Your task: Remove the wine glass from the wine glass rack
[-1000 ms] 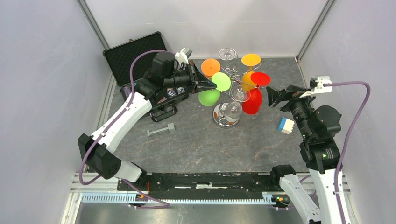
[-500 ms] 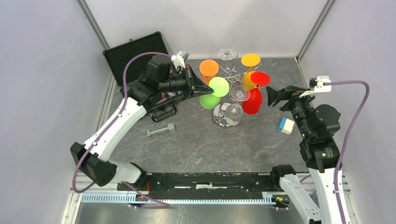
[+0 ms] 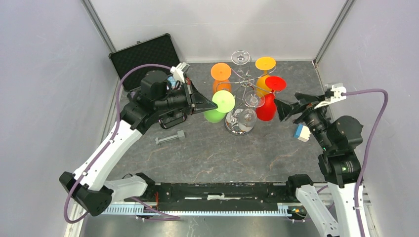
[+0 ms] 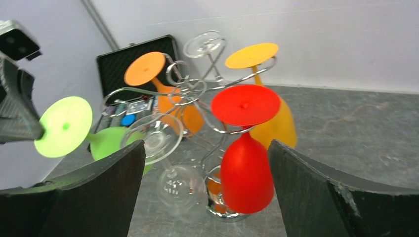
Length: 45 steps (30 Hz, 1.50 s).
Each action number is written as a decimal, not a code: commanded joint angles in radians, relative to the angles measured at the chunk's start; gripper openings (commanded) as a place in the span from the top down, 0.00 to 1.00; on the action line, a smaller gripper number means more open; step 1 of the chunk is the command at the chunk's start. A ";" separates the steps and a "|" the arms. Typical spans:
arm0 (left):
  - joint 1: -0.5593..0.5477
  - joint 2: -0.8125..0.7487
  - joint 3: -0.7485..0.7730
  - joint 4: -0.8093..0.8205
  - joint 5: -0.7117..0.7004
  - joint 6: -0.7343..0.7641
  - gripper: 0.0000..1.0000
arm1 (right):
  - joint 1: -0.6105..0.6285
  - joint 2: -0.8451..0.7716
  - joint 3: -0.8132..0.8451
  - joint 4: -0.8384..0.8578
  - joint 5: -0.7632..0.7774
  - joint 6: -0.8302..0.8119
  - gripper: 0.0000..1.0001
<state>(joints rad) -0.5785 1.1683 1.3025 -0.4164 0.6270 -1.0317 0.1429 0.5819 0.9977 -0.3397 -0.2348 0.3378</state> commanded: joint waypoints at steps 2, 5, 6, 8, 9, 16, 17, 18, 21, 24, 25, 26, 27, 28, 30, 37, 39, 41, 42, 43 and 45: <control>-0.009 -0.109 0.043 0.084 0.040 -0.043 0.98 | -0.003 -0.082 -0.077 0.145 -0.195 0.068 0.02; -0.022 -0.198 0.009 0.118 0.000 -0.096 0.98 | -0.002 -0.103 -0.123 0.265 -0.285 0.177 0.02; -0.022 -0.221 0.000 0.133 -0.005 -0.121 0.98 | -0.002 -0.109 -0.143 0.323 -0.319 0.218 0.02; -0.021 -0.264 -0.012 0.158 -0.010 -0.164 0.98 | -0.002 -0.118 -0.187 0.462 -0.375 0.325 0.02; -0.022 -0.281 -0.012 0.171 -0.010 -0.182 0.98 | -0.003 -0.121 -0.211 0.538 -0.404 0.386 0.02; -0.022 -0.376 -0.087 0.381 -0.063 -0.389 0.98 | -0.002 -0.126 -0.434 1.138 -0.474 0.850 0.02; -0.021 -0.374 -0.093 0.410 -0.057 -0.417 0.98 | -0.002 -0.117 -0.438 1.163 -0.476 0.875 0.02; -0.021 -0.369 -0.095 0.429 -0.053 -0.436 0.98 | -0.002 -0.105 -0.427 1.171 -0.482 0.878 0.02; -0.021 -0.343 -0.092 0.524 -0.057 -0.483 0.98 | -0.002 -0.070 -0.378 1.136 -0.473 0.853 0.02; -0.021 -0.282 -0.044 0.615 -0.059 -0.522 0.98 | 0.000 0.006 -0.300 1.099 -0.469 0.826 0.02; -0.021 -0.260 -0.023 0.637 -0.061 -0.534 0.98 | 0.002 0.041 -0.264 1.092 -0.468 0.826 0.02; -0.021 -0.234 0.000 0.670 -0.069 -0.548 0.98 | 0.007 0.071 -0.235 1.086 -0.467 0.825 0.02; -0.022 -0.212 0.019 0.694 -0.076 -0.565 0.98 | 0.015 0.107 -0.195 1.082 -0.466 0.820 0.02; -0.022 -0.185 0.043 0.721 -0.081 -0.580 0.98 | 0.025 0.137 -0.160 1.071 -0.465 0.811 0.02; -0.022 -0.131 0.089 0.766 -0.088 -0.615 0.98 | 0.072 0.209 -0.086 1.071 -0.465 0.811 0.02; -0.023 -0.046 0.144 0.927 -0.159 -0.748 0.98 | 0.222 0.384 0.028 1.071 -0.465 0.811 0.02; -0.022 -0.048 0.154 0.926 -0.176 -0.749 0.98 | 0.241 0.408 0.043 1.071 -0.465 0.811 0.02; -0.023 -0.054 0.161 0.925 -0.190 -0.743 0.98 | 0.245 0.419 0.056 1.071 -0.465 0.811 0.02; -0.021 -0.059 0.163 0.923 -0.196 -0.739 0.98 | 0.244 0.421 0.062 1.071 -0.465 0.811 0.02; -0.022 -0.064 0.163 0.921 -0.197 -0.737 0.98 | 0.245 0.422 0.062 1.071 -0.465 0.811 0.02; -0.021 -0.072 0.158 0.918 -0.206 -0.736 0.98 | 0.247 0.426 0.060 1.071 -0.465 0.811 0.02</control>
<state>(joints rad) -0.5980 1.1309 1.4204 0.4286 0.4629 -1.7248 0.3843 1.0172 0.9985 0.6937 -0.6964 1.1477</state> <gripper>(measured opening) 0.029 0.979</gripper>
